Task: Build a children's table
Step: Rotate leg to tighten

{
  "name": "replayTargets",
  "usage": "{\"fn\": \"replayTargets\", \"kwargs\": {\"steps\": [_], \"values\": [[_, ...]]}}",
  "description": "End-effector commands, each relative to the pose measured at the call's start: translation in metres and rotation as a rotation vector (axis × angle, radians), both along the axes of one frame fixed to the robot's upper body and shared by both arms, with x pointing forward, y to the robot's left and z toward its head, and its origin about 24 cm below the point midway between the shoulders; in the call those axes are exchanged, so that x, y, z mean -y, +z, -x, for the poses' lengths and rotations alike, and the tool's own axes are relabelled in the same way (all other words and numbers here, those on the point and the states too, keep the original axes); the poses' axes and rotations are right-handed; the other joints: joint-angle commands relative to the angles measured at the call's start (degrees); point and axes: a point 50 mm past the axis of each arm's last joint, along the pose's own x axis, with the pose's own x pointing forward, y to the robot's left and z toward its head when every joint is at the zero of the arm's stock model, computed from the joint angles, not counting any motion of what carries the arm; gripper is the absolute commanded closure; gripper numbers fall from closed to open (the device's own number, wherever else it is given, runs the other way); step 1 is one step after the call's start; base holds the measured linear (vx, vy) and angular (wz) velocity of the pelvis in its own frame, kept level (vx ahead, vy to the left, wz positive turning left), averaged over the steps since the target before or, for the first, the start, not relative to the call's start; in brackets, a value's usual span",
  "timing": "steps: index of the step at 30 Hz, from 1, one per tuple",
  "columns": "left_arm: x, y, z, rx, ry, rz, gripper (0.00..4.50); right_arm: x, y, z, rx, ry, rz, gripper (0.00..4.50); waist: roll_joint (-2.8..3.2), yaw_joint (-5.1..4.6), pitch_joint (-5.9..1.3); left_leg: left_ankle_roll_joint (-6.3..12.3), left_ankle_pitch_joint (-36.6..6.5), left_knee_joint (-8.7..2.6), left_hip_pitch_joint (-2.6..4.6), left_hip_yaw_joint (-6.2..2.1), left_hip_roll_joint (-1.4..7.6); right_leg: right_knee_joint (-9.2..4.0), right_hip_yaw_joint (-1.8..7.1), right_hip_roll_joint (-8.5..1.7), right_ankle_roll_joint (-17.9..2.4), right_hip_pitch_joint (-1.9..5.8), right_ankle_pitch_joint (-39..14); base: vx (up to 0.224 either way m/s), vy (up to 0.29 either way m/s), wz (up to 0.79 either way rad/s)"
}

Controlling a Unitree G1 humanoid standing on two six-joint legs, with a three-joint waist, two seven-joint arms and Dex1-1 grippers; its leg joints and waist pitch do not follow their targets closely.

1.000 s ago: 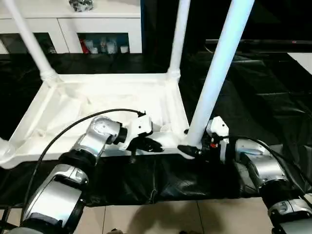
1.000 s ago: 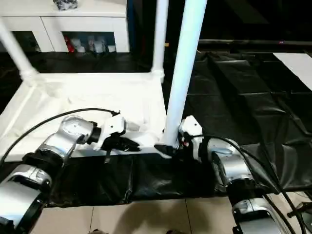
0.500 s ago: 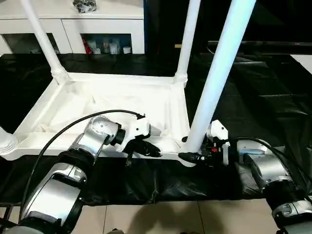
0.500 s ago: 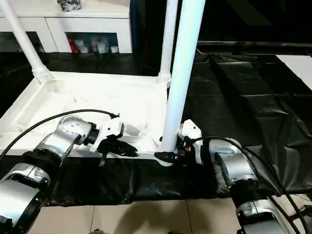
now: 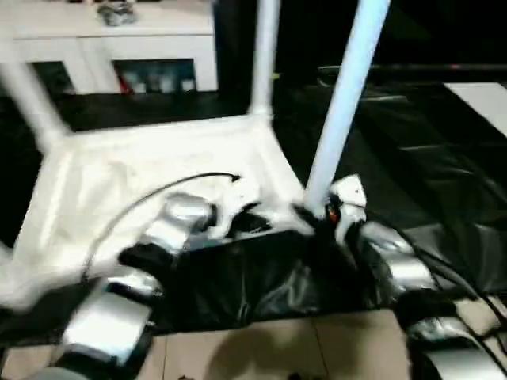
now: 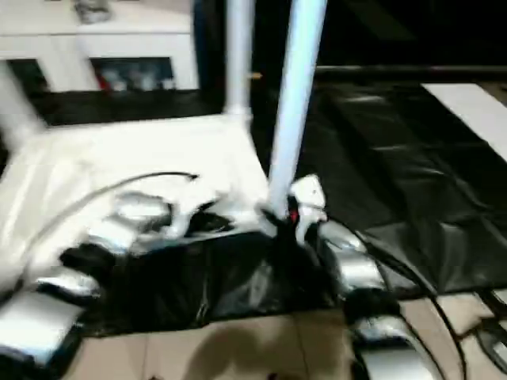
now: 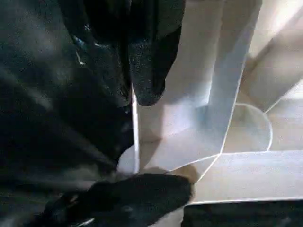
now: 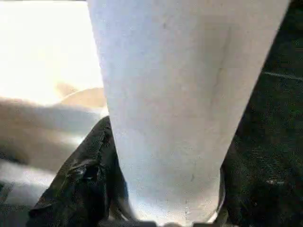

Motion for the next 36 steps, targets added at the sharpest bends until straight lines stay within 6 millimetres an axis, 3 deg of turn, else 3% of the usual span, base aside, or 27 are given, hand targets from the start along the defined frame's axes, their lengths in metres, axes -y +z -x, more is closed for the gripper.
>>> {"fn": "replayTargets", "kwargs": {"steps": [1, 6, 7, 15, 23, 25, 28, 30, 36], "values": [[0.027, 0.014, 0.000, 0.064, -0.036, 0.055, 4.50, -0.012, -0.018, 0.005, -0.090, -0.066, 0.045, 1.87, 0.05, -0.40, -3.46, 1.50, -23.32, -4.60, 0.29, -0.35, 0.46, -4.99, 1.37, -2.33, -7.67, 1.94, -29.51, 0.000, 0.000, 0.00], [0.033, 0.011, 0.005, 0.085, -0.074, 0.041, 4.50, -0.024, -0.010, 0.001, -0.043, -0.063, 0.012, 1.87, 0.09, -0.40, -3.86, 3.44, -19.56, -4.42, -0.10, 0.30, 0.47, -4.01, 2.12, -2.34, -11.16, 2.40, -20.95, 0.000, 0.000, 0.00], [0.032, 0.011, 0.005, 0.087, -0.075, 0.040, 4.50, -0.026, -0.009, 0.000, -0.037, -0.067, 0.006, 1.52, 0.01, -0.33, -3.93, 3.86, -18.35, -4.39, -0.20, 0.43, 0.47, -3.79, 2.18, -2.36, -11.88, 2.58, -19.15, 0.000, 0.000, 0.00], [0.007, 0.008, 0.004, 0.109, -0.114, -0.027, 4.50, -0.015, 0.000, -0.001, 0.036, 0.060, 0.018, 0.73, 0.09, 0.33, -4.05, 5.12, -14.59, -4.26, -0.33, 0.53, 0.62, -3.28, 2.24, -2.45, -13.06, 3.14, -16.38, 0.000, 0.000, 0.00], [-0.014, 0.009, 0.004, 0.097, -0.172, -0.062, 4.50, -0.001, 0.004, 0.011, 0.052, 0.326, 0.038, 0.73, 0.03, 1.10, -4.15, 6.11, -12.68, -4.10, -0.12, 0.77, 0.84, -2.61, 2.40, -2.31, -14.98, 3.37, -11.26, 0.000, 0.000, 0.00], [-0.017, 0.009, 0.004, 0.096, -0.189, -0.072, 4.50, 0.000, 0.004, 0.015, 0.049, 0.392, 0.031, 1.08, 0.04, 1.35, -4.09, 6.26, -13.06, -4.14, -0.17, 0.78, 0.95, -2.60, 2.36, -2.32, -14.89, 3.49, -11.69, 0.000, 0.000, 0.00], [-0.022, 0.010, 0.006, 0.078, -0.247, -0.079, 4.50, 0.001, 0.005, 0.025, 0.040, 0.544, 0.016, 1.10, 0.00, 1.83, -4.08, 6.35, -13.01, -4.05, -0.12, 0.93, 1.01, -2.61, 2.34, -2.24, -14.81, 3.48, -12.18, 0.000, 0.000, 0.00], [-0.028, 0.012, 0.008, 0.053, -0.311, -0.087, 4.50, 0.003, 0.006, 0.038, 0.011, 0.728, 0.008, 1.46, -0.03, 2.46, -4.05, 6.64, -12.83, -4.03, -0.08, 1.03, 1.02, -2.64, 2.29, -2.23, -14.80, 3.42, -12.54, 0.000, 0.000, 0.00], [-0.032, 0.013, 0.011, 0.013, -0.376, -0.085, 4.50, 0.002, 0.006, 0.047, -0.036, 0.856, -0.008, 1.80, -0.10, 2.97, -3.84, 5.17, -14.79, -4.22, 0.10, 0.97, 1.09, -3.06, 2.33, -2.34, -13.44, 3.19, -17.90, 0.000, 0.000, 0.00]]}}
